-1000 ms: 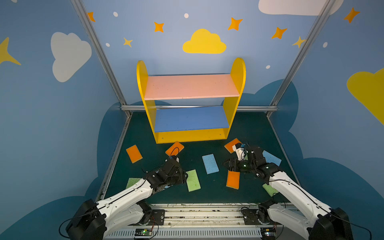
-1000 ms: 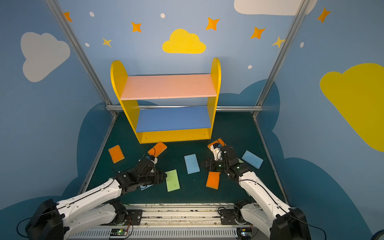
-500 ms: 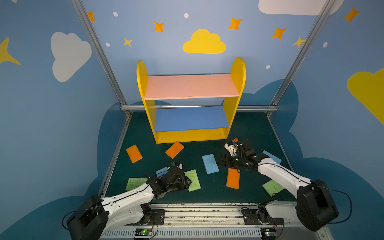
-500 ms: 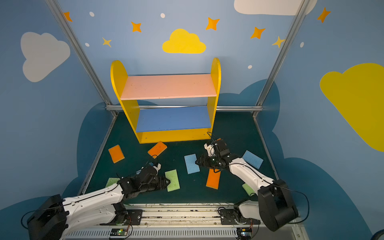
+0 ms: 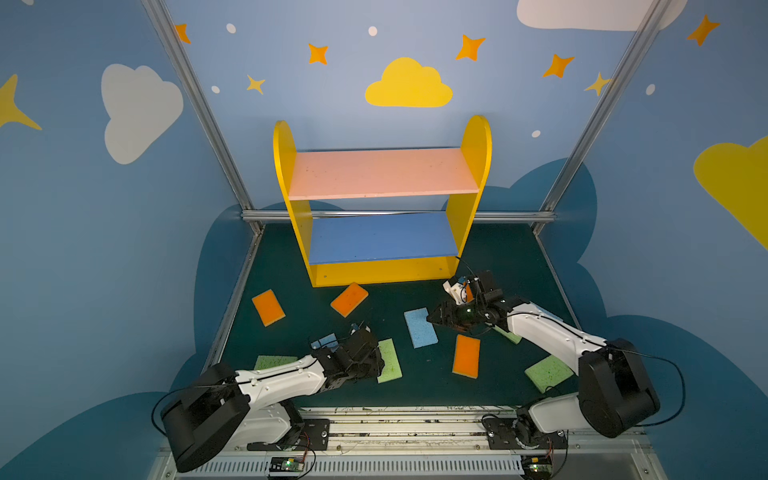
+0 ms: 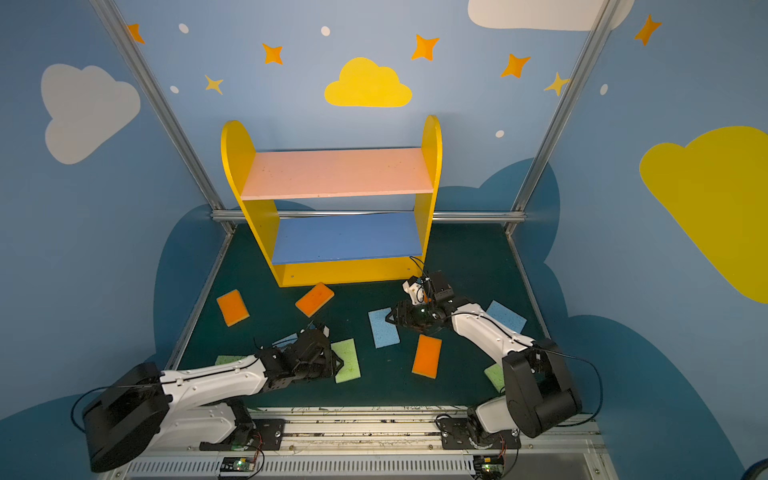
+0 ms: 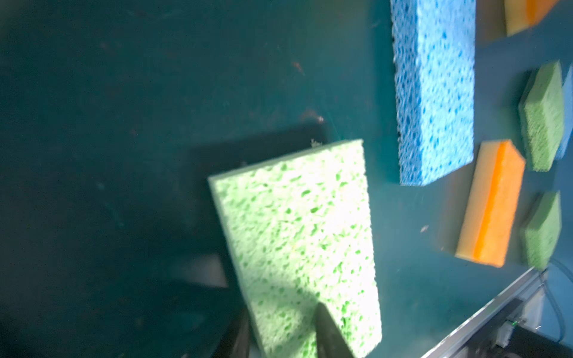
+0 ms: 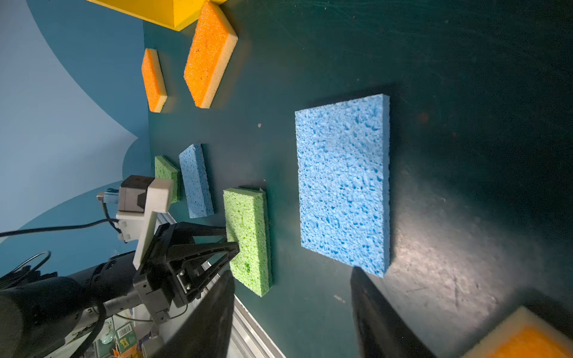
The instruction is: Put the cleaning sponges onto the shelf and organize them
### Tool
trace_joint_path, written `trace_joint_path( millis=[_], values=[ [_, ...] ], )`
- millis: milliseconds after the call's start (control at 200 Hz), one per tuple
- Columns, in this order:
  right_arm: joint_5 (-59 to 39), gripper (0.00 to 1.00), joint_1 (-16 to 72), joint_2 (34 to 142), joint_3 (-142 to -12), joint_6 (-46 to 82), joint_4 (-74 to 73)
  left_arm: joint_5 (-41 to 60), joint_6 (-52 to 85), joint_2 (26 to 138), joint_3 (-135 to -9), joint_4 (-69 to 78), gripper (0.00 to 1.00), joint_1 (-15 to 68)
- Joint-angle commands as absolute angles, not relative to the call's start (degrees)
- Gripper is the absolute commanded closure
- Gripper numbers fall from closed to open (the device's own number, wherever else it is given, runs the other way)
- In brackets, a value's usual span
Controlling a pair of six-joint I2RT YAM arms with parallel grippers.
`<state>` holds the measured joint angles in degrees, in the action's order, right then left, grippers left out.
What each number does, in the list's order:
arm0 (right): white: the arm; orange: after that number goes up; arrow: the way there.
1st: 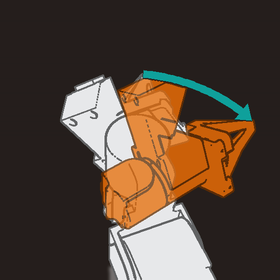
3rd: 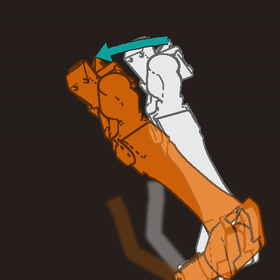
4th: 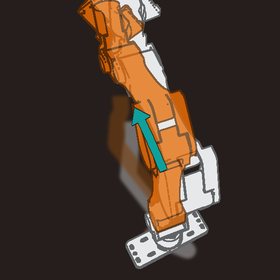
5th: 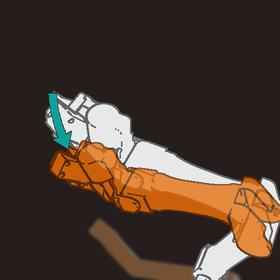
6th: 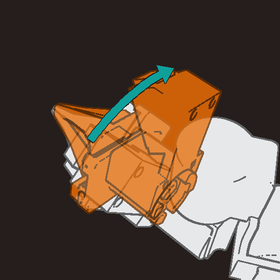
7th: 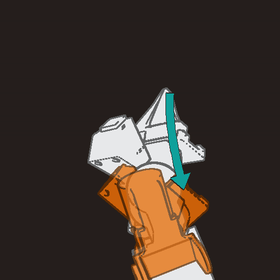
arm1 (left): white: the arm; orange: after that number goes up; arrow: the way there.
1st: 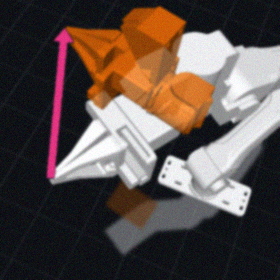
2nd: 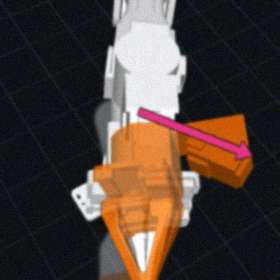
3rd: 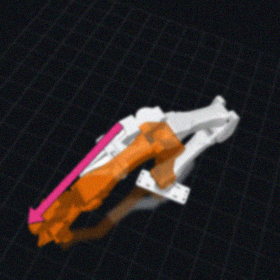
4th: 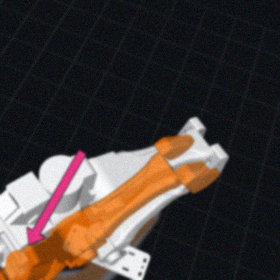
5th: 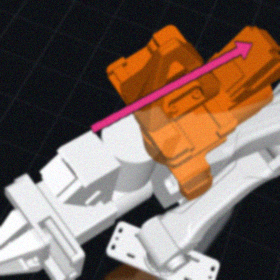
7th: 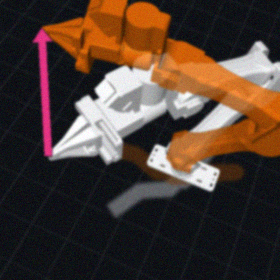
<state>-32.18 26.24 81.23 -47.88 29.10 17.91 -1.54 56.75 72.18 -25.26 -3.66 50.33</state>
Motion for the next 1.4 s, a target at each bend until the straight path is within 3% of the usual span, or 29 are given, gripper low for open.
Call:
trace_joint_path(
  millis=[0,155,666,1076,1241,1397],
  values=[
    [-31.9,0.41,26.1,78.7,-47.6,27.8,19.1,-1.2,55.8,74.1,-27.7,-4.2,0.78,50.4],
    [-34.3,0.39,26.0,78.6,-47.9,26.8,19.3,-1.7,55.3,74.7,-29.6,-4.7,0.97,49.7],
    [-48.2,0.39,26.5,81.8,-46.5,33.0,5.4,15.5,50.3,73.8,-37.1,5.1,0.97,29.0],
    [-52.8,0.47,27.9,88.5,-48.8,39.5,-5.7,19.8,52.5,75.5,-40.0,9.1,0.97,27.2],
    [-53.2,0.55,28.9,90.5,-49.6,41.7,-10.0,19.9,52.4,75.1,-41.1,8.2,0.97,26.9],
    [-54.6,0.72,30.0,93.1,-51.3,43.6,-12.8,20.3,52.6,74.5,-41.5,7.7,0.97,26.4]
  ],
)
